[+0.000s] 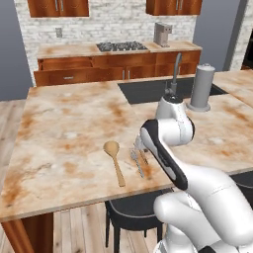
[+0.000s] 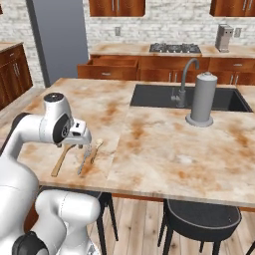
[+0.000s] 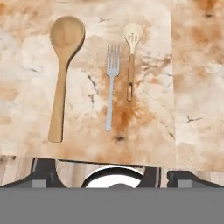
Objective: Pick up the metallic utensils from the counter and place them in the open drawer. Make sure not to pick up any wooden utensils.
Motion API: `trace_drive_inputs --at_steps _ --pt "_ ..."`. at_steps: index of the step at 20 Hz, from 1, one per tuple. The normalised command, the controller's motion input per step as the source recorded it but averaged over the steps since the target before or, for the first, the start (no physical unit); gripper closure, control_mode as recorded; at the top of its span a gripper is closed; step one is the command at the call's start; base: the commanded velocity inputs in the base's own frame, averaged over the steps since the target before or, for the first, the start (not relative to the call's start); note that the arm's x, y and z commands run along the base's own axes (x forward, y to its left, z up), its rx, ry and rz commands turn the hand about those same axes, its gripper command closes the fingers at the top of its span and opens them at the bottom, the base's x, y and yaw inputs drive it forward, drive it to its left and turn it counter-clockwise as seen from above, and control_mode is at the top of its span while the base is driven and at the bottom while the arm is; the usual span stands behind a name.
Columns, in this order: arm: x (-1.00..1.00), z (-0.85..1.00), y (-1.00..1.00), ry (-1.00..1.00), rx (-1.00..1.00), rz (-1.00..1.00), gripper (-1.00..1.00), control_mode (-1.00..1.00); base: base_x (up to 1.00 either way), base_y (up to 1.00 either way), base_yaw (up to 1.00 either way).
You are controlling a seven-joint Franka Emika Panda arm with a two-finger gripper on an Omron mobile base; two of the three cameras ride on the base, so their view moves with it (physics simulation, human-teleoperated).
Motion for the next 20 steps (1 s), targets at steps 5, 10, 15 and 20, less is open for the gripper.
trace_drive_inputs --at_steps 5,10,15,20 --pt "0.52 -0.99 0.00 0.00 0.03 -0.09 -1.00 -1.00 0.00 0.00 0.00" --pt "0.19 -0.59 0.01 0.00 0.03 -0.07 -1.00 -1.00 0.00 0.00 0.00" --pt "0.15 -0.27 0.19 0.00 0.00 -0.05 -1.00 -1.00 0.00 0.00 0.00" --pt "0.33 -0.18 0.29 0.00 0.00 -0.06 -1.00 -1.00 0.00 0.00 0.00"
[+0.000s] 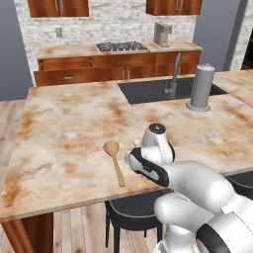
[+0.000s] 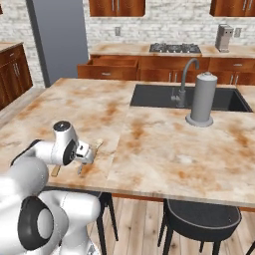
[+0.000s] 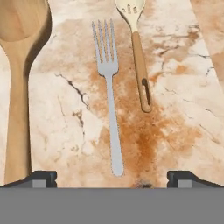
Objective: Pick up the metallic utensils from the counter and place them in the open drawer. Make sure not to pick up any wooden utensils.
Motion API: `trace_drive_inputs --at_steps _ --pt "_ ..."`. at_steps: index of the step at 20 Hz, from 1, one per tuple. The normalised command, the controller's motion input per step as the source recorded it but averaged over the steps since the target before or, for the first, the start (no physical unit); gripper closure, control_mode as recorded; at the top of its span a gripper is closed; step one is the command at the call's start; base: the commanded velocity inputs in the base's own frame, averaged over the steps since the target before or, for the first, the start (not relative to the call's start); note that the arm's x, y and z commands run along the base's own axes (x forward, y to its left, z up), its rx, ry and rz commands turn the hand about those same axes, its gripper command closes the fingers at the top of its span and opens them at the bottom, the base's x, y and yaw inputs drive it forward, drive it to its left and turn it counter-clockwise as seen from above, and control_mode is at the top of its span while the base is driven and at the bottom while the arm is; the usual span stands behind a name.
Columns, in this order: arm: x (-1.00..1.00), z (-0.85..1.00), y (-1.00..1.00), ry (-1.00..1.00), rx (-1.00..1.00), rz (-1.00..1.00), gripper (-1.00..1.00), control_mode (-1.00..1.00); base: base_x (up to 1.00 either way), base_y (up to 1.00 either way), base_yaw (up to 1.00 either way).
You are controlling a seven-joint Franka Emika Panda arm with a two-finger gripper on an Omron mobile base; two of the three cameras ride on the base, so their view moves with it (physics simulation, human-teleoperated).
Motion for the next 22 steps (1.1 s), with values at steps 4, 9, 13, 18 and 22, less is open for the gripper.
trace_drive_inputs --at_steps 4,9,13,18,22 --pt "0.49 -0.20 0.16 0.00 0.00 -0.08 -1.00 -1.00 0.00 0.00 0.00" --pt "0.54 -0.32 0.10 0.00 0.00 -0.07 -1.00 -1.00 0.00 0.00 0.00" --pt "0.30 -0.35 0.00 0.09 0.00 -0.04 -1.00 -1.00 0.00 0.00 0.00" --pt "0.20 -0.23 0.00 0.21 0.00 0.00 -1.00 -1.00 0.00 0.00 0.00" --pt "0.31 -0.22 0.00 0.12 0.00 0.00 -1.00 -1.00 0.00 0.00 0.00"
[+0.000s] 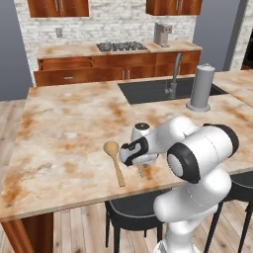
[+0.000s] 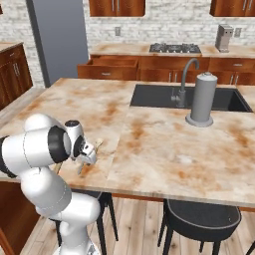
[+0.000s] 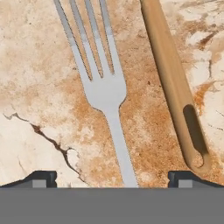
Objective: Pick up the metallic utensils from the counter and place them in the open drawer. Make sure not to pick up any wooden utensils.
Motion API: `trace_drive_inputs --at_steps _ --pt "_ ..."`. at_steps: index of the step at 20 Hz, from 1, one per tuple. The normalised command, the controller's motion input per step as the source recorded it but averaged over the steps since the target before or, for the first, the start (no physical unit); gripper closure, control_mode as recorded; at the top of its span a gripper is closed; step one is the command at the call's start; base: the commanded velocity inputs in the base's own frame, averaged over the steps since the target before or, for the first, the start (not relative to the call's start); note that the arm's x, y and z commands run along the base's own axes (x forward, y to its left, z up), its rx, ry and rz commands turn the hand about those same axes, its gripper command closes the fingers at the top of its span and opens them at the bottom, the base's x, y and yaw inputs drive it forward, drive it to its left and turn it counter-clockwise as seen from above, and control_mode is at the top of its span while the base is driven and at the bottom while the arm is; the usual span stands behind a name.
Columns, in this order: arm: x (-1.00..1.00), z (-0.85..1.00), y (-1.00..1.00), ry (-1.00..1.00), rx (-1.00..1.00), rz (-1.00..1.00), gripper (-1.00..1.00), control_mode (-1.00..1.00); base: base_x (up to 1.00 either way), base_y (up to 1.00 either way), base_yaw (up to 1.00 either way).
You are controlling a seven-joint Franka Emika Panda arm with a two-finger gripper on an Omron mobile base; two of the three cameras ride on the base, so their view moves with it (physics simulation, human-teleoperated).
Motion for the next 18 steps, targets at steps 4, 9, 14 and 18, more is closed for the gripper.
trace_drive_inputs --at_steps 4,9,14,18 --pt "0.42 -0.30 0.00 0.01 -0.01 0.00 -1.00 -1.00 0.00 0.00 0.00" --pt "0.03 -0.39 0.00 -0.06 0.00 0.00 -1.00 -1.00 0.00 0.00 0.00" --pt "0.00 -0.51 0.00 -0.05 0.00 0.00 -1.00 -1.00 0.00 0.00 0.00" --pt "-0.10 -0.35 0.00 -0.16 0.01 0.00 -1.00 -1.00 0.00 0.00 0.00"
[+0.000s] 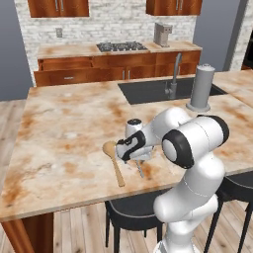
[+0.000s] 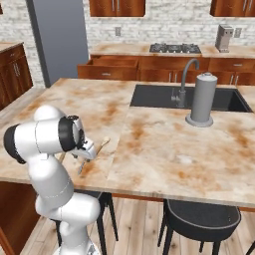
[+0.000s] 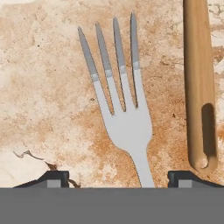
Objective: Pick up the metallic utensils from the counter and place them in the open drawer. Make sure not to pick up any wooden utensils.
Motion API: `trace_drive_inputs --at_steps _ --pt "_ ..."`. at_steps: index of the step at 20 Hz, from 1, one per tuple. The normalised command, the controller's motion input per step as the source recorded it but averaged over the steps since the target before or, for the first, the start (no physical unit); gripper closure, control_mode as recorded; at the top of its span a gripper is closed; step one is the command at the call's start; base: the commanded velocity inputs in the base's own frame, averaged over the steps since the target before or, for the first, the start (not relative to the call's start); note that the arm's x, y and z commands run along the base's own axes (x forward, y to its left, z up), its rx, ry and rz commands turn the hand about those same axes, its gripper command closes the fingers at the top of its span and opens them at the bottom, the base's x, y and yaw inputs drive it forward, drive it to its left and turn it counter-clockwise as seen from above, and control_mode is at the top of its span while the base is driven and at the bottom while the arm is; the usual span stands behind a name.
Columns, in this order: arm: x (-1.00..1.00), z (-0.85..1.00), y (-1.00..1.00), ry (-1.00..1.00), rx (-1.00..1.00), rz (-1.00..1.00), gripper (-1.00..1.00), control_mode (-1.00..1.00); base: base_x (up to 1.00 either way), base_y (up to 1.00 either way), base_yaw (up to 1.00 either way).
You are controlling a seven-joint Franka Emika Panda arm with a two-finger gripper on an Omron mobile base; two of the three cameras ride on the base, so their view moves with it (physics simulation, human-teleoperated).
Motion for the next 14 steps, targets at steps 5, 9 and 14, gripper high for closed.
trace_drive_inputs --at_steps 5,9,14 --pt "-0.05 -0.30 0.00 -0.19 0.03 0.00 -1.00 -1.00 0.00 0.00 0.00" --pt "0.00 -0.42 0.00 -0.13 0.03 0.00 -1.00 -1.00 0.00 0.00 0.00" --pt "0.00 -0.29 0.00 -0.06 0.01 0.00 -1.00 -1.00 0.00 0.00 0.00"
